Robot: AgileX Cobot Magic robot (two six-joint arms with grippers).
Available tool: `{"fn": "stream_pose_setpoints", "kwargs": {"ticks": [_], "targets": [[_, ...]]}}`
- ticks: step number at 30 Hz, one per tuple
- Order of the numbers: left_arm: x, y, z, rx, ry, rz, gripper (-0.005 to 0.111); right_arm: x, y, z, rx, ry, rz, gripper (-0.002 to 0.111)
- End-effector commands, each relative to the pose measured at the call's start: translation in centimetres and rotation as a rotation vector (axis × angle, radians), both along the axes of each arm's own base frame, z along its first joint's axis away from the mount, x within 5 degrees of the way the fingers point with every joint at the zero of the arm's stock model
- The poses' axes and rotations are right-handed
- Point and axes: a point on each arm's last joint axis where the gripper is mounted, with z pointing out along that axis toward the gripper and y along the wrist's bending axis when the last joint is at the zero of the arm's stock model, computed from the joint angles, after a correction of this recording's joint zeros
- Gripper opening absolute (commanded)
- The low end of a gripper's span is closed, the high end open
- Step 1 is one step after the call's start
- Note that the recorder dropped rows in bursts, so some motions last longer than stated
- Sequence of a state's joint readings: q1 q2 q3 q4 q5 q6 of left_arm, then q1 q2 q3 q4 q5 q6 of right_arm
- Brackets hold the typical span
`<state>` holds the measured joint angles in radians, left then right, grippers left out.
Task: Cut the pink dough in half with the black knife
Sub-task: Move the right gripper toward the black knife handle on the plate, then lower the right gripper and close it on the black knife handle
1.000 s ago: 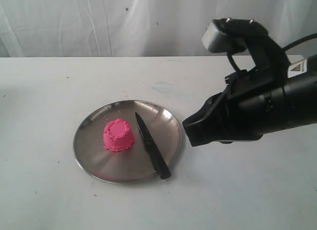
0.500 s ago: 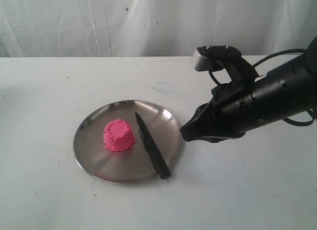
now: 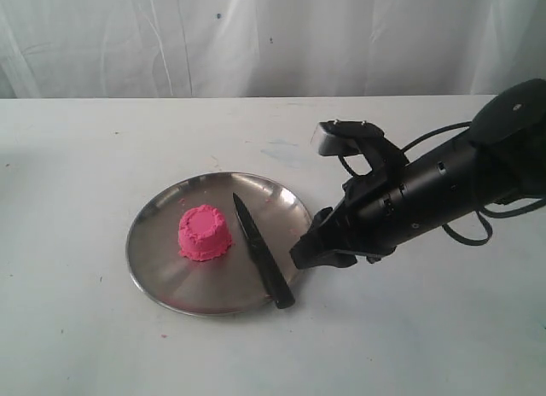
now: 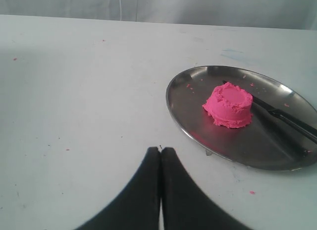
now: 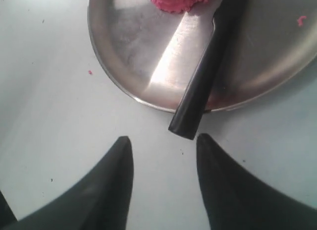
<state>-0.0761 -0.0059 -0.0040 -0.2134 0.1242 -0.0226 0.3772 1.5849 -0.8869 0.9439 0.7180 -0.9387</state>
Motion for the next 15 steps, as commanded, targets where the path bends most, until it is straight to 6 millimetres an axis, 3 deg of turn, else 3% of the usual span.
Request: {"fn": "stream_pose_setpoints", "kwargs": {"ticks": [1,15], "targets": [[0.0,0.0,-0.2,-0.001,0.012,-0.006,0.000,1.3,0.4,0.1,0.022,0.005,0.026,0.040],[0.0,0.0,-0.2,-0.001,0.012,-0.006,0.000,5.3,2.5,-3.9,0.024,0.126,0.086,0.040]]}}
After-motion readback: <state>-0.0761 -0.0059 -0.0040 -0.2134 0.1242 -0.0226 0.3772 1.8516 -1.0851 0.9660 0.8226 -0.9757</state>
